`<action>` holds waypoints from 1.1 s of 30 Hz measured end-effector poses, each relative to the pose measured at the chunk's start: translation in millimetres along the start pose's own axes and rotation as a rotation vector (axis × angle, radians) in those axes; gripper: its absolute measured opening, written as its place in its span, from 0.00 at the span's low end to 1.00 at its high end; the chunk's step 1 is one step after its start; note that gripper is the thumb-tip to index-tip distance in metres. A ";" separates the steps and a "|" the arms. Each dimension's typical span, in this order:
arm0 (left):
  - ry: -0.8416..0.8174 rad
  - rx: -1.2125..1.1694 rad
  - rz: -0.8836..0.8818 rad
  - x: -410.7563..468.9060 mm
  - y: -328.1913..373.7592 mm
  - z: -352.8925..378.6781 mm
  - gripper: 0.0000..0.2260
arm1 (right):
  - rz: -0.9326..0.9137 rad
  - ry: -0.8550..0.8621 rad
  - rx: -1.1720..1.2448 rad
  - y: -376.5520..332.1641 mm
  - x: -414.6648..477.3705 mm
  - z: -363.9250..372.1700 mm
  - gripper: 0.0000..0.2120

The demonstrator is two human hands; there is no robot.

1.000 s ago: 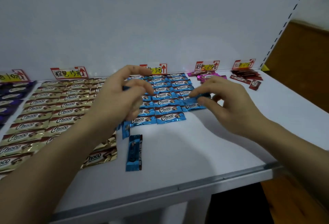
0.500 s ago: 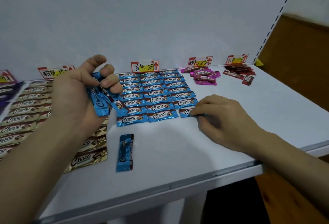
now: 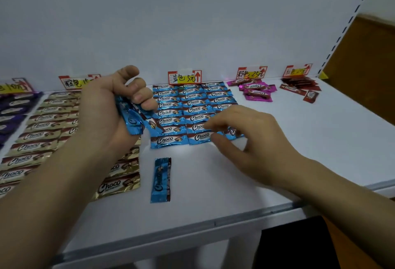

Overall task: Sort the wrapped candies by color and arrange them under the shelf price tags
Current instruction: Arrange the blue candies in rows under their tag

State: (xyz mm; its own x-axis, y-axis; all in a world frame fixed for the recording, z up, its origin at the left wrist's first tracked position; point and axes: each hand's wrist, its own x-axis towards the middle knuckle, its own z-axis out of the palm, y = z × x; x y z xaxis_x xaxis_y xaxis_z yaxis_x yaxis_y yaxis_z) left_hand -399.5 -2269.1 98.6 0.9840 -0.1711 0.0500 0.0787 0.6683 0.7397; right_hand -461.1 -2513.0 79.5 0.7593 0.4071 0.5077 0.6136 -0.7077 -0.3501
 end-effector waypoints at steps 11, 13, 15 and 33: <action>0.172 -0.126 0.062 -8.3 21.4 -0.2 0.07 | 0.011 -0.574 -0.042 -68.7 26.1 34.5 0.17; 0.160 -0.129 0.065 -9.3 21.9 0.1 0.07 | 0.073 -0.575 -0.057 -70.4 26.2 30.5 0.15; 0.151 -0.133 0.067 -9.4 22.1 0.2 0.08 | 0.128 -0.579 -0.082 -71.7 27.3 22.9 0.12; 0.118 -0.066 0.076 -11.8 22.8 3.7 0.09 | 0.331 -0.477 0.224 -52.2 12.8 3.0 0.07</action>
State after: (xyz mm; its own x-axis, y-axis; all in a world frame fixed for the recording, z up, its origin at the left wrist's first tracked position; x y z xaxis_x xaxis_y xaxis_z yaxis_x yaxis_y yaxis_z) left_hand -409.9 -2254.5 117.4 0.9992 -0.0348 0.0217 0.0102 0.7227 0.6911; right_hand -482.7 -2469.1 101.9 0.8985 0.4367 -0.0450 0.3208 -0.7231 -0.6118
